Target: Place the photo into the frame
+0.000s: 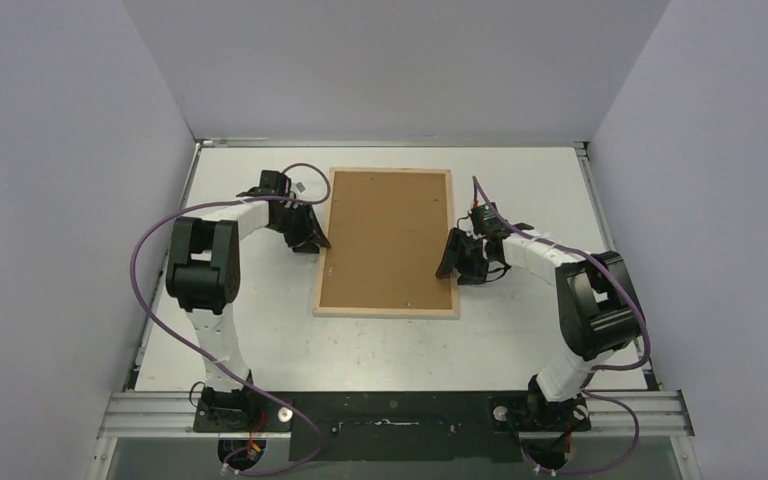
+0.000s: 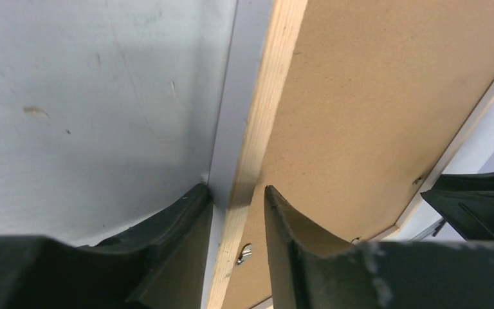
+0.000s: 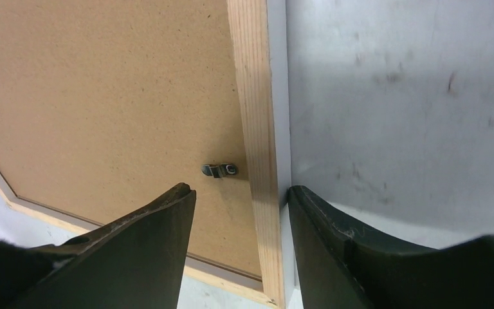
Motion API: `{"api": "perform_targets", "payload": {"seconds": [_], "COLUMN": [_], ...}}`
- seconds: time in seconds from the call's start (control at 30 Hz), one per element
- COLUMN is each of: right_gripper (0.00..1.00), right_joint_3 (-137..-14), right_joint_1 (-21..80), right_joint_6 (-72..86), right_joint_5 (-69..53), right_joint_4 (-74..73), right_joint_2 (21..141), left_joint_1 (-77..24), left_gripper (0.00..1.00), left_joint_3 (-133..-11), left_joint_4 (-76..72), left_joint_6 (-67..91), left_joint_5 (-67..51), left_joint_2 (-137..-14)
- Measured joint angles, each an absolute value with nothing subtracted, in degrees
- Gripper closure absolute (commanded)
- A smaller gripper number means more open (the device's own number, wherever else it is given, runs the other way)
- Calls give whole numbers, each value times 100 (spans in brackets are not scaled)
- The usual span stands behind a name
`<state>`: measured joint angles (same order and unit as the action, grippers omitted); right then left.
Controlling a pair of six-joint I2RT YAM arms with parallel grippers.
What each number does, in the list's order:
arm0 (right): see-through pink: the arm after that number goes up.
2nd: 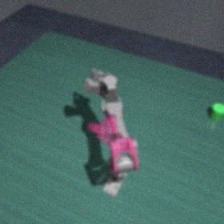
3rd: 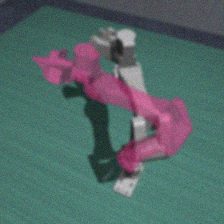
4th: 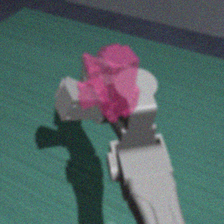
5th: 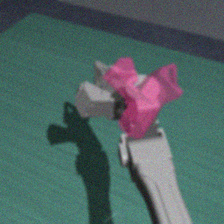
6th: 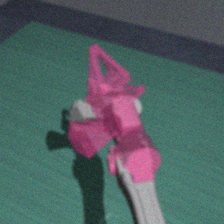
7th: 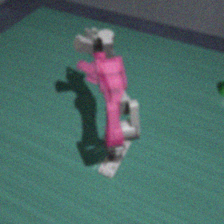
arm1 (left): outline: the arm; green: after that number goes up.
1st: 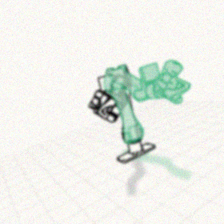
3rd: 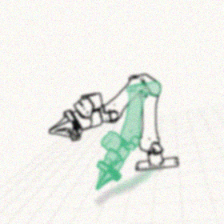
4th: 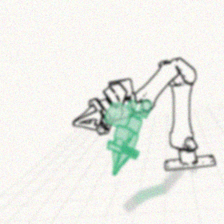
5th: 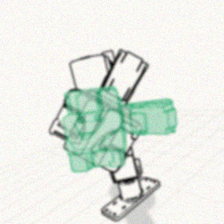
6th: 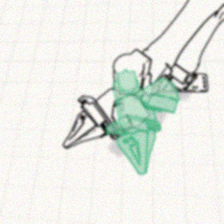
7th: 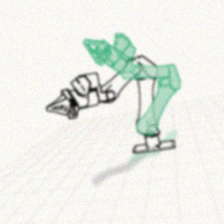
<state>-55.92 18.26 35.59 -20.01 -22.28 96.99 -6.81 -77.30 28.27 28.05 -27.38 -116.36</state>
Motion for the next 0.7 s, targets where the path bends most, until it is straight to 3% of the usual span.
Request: {"api": "perform_targets", "payload": {"seconds": [0.27, 0.47, 0.6, 0.7], "right_gripper": [45, 33, 31, 36], "right_joint_3": [-5231, -5223, -5599, -6010], "right_joint_1": [1892, 1925, 1929, 1935], "right_joint_6": [3664, 3380, 3267, 3258], "right_joint_5": [-1658, -1057, -563, -478], "right_joint_4": [-2993, -3629, -3861, -3776], "right_joint_2": [9135, 8493, 8248, 8315], "left_joint_1": [-1109, -1496, -1614, -1638], "left_gripper": [76, 77, 68, 56], "left_joint_3": [-6742, -6130, -5793, -5601], "left_joint_4": [2366, 2283, 2150, 2130], "left_joint_6": [2893, 3000, 3065, 3144], "left_joint_5": [-2423, -2383, -2392, -2432], "left_joint_2": [-10967, -10501, -10272, -10101]}}
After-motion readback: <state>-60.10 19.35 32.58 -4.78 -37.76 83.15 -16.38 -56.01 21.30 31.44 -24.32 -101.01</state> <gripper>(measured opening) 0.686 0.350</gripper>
